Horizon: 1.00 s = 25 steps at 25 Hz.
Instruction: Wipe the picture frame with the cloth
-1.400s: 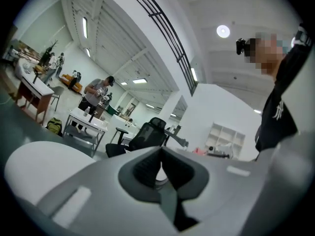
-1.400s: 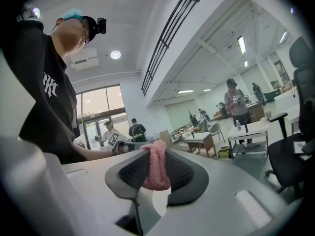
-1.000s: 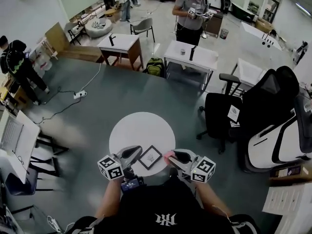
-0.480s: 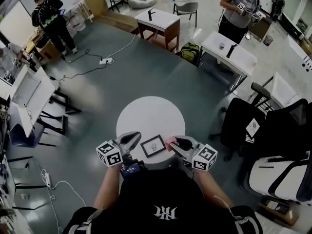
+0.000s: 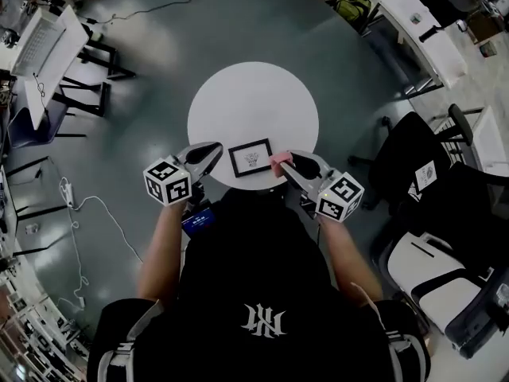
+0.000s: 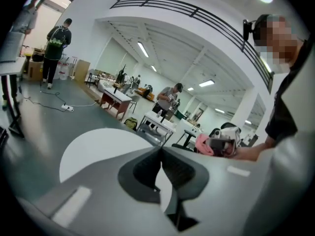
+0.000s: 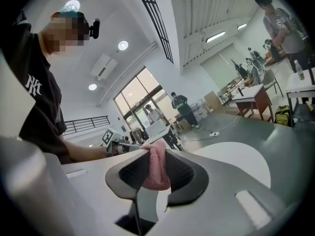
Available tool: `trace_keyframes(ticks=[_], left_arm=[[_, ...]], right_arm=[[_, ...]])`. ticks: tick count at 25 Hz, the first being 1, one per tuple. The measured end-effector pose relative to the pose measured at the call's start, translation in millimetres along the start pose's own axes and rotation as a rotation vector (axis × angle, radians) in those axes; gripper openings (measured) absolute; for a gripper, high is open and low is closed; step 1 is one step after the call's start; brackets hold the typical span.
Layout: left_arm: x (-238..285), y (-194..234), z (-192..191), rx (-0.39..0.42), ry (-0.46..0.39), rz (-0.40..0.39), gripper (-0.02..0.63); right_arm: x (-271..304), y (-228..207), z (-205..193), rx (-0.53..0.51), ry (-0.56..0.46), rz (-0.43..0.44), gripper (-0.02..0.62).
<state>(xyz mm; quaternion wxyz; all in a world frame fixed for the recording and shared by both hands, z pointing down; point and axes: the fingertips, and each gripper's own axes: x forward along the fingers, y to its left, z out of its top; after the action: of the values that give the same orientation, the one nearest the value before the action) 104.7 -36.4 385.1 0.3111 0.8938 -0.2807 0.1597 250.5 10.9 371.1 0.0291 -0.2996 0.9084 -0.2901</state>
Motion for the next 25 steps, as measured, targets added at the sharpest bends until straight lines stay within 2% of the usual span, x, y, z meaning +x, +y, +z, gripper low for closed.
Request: trace_keyframes(ticks=[3,7,11,16,22,25], left_arm=[[-0.9,26.4,-27.3,-0.029,0.059,0.019,0.005],[0.3,62.7,-63.3,-0.026,0.166,0.022,0.012],[8.4,90.5,-99.1,-0.085,0.269,-0.011,0.046],[18.1,114.1,-142.6,-0.176,0.408,-0.064,0.059],[30.1,124.0,-198.6,-0.219,0.585,-0.136,0.088],[31.2,131.9,-218.4,-0.248,0.646,-0.152,0.092]], right_arm=[[28.7,-2.6,-21.7,0.015,0.061,0.001,0.087],[67.1,-5.6,-44.4,0.02,0.111,-0.014,0.086],[92.1,-14.2,-67.7,0.044,0.165,-0.056,0.086],[116.3,-23.7,-92.6,0.065,0.21,-0.114,0.086],[130.4,-33.3,-127.8,0.083,0.281,-0.169,0.086],[143.6,-36.6,-143.2,0.075,0.322,-0.186,0.087]])
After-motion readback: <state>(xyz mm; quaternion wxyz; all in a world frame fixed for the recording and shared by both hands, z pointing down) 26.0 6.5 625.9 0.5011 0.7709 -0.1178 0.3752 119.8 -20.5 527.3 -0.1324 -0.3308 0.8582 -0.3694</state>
